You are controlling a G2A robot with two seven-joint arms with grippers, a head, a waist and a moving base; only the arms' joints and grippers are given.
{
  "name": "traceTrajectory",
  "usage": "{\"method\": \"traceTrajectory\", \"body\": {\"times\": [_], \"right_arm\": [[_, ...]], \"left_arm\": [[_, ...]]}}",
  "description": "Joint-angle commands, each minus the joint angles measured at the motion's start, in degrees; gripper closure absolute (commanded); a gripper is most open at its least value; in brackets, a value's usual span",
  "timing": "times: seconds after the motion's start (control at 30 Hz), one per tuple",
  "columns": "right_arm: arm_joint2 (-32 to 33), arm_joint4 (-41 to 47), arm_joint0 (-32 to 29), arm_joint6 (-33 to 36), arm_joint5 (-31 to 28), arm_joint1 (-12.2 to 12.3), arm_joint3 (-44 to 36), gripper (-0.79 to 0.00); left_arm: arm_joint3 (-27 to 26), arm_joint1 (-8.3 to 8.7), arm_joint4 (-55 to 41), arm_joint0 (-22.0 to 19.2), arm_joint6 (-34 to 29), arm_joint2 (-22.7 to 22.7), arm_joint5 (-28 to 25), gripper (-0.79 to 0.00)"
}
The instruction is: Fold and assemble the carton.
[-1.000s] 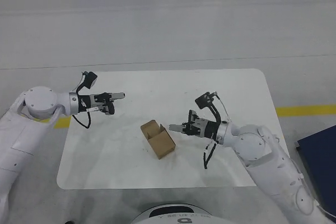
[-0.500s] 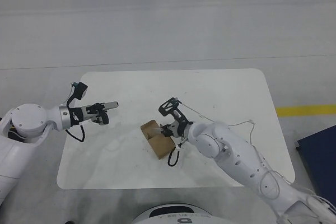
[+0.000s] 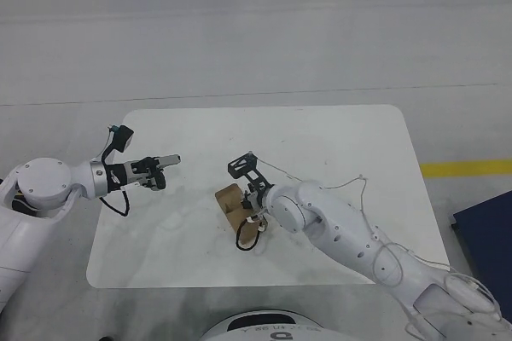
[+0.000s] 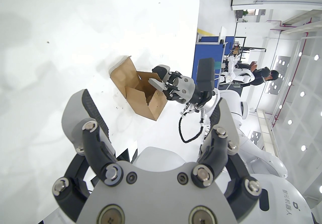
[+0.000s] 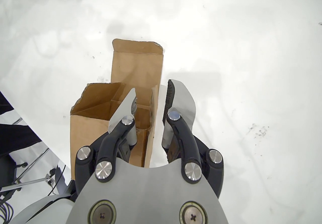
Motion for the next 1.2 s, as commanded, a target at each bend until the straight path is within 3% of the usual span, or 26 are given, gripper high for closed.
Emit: {"method": "traceTrajectory", "body": {"times": [0.0, 0.2, 0.33, 0.53, 0.67, 0.97, 1.17], "right_arm": [[-0.5, -0.4, 0.4, 0.5, 0.3, -0.4, 0.4, 0.000], [0.3, -1.5, 0.7, -1.9, 1.0, -1.0, -0.8, 0.000], [5.5, 2.5, -1.9, -11.9, 0.0, -0.7, -4.5, 0.000], [13.9, 6.1, -10.0, -34.7, -12.3, 0.7, -5.5, 0.000], [18.3, 4.8, -14.9, -44.4, -20.6, 1.8, -1.5, 0.000], [22.0, 0.7, -20.2, -54.8, -24.0, 2.5, -0.4, 0.000], [22.3, 0.2, -22.7, -60.9, -22.9, 2.1, 0.9, 0.000]], "left_arm": [[0.0, 0.00, 0.0, 0.0, 0.0, 0.0, 0.0, -0.785], [0.0, 0.00, 0.0, 0.0, 0.0, 0.0, 0.0, -0.785], [0.0, 0.00, 0.0, 0.0, 0.0, 0.0, 0.0, -0.785], [0.0, 0.00, 0.0, 0.0, 0.0, 0.0, 0.0, -0.785], [0.0, 0.00, 0.0, 0.0, 0.0, 0.0, 0.0, -0.785], [0.0, 0.00, 0.0, 0.0, 0.0, 0.0, 0.0, -0.785], [-4.9, -0.45, 5.7, -1.8, 2.1, 1.0, 1.1, -0.785]]}}
